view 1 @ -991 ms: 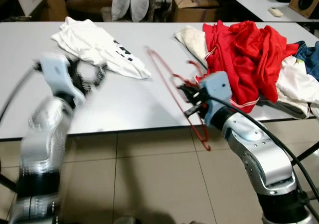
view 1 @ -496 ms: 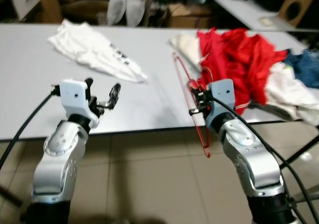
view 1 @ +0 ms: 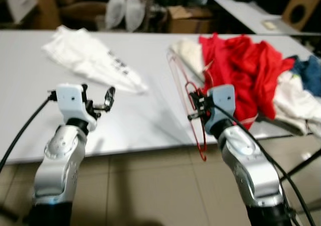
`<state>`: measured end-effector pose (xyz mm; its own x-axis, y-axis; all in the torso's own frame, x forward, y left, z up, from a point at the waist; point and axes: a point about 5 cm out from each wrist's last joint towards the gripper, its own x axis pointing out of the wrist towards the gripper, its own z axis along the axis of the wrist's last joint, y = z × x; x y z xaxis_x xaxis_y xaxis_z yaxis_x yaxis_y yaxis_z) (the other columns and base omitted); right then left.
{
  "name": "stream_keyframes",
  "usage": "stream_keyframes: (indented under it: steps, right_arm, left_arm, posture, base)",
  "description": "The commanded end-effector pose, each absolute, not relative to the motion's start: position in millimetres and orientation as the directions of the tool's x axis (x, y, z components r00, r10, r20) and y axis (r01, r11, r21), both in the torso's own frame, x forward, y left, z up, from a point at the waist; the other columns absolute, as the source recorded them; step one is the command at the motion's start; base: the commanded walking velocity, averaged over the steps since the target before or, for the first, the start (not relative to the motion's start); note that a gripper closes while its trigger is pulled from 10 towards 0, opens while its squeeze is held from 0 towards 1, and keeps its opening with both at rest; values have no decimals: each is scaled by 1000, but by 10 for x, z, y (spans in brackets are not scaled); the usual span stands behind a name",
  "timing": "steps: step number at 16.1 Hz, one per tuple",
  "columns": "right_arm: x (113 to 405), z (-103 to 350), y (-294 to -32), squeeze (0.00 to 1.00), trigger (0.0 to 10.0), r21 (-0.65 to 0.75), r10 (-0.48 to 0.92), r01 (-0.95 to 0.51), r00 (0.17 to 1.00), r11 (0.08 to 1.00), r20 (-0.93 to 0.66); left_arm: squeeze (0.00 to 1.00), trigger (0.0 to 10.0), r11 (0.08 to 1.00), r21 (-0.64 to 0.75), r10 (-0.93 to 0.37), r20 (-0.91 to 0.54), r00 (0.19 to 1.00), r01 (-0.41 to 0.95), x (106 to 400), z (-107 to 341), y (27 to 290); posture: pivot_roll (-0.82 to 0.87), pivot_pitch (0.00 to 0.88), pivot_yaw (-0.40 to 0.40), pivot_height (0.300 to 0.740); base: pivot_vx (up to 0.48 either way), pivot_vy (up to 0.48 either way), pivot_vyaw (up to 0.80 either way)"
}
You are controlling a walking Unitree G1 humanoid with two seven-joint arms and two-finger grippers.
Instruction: Hang hanger
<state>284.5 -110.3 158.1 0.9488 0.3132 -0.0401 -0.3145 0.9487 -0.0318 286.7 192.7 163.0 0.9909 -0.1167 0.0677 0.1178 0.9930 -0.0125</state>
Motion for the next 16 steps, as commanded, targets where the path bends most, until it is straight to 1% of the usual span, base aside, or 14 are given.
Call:
stream_keyframes:
  steps: [1, 7, 10, 13, 15, 16]
  right_arm:
    - [2857, 1565, -1192, 0, 10000, -27, 282, -283, 959, 959, -39]
    - [2780, 1600, -1146, 0, 10000, -69, 295, -295, 955, 953, -7]
    - [2744, 1568, -1213, 0, 10000, -79, 286, -287, 958, 955, -16]
    - [2783, 1543, -1198, 0, 10000, -88, 286, -287, 958, 954, -26]
    - [2768, 1532, -1186, 0, 10000, -123, 281, -283, 959, 951, -34]
    - [2748, 1522, -1178, 0, 10000, -115, 291, -294, 956, 949, -38]
  left_arm:
    - [0, 10000, 988, 9, -153, 74, 985, 152, 2876, 1646, 1838]
    - [0, 10000, 986, 25, -167, 58, 984, 166, 2915, 1613, 1845]
    - [0, 10000, 979, 14, -203, 56, 978, 203, 2979, 1587, 1735]
    - [0, 10000, 976, 13, -216, 59, 975, 216, 2980, 1606, 1706]
    - [0, 10000, 978, 18, -207, 31, 978, 207, 2957, 1545, 1698]
    - [0, 10000, 972, 3, -233, 33, 972, 233, 2929, 1534, 1651]
  posture:
    - [-46, 0, -41, 740]
    - [-83, 0, -6, 740]
    - [-97, 0, 19, 740]
    - [-67, 0, 11, 740]
    - [-63, 0, 13, 740]
    - [-64, 0, 16, 740]
  base:
    - [454, 0, 0]
    - [456, 0, 0]
    - [456, 0, 0]
    - [455, 0, 0]
    - [411, 0, 0]
    - [0, 0, 0]
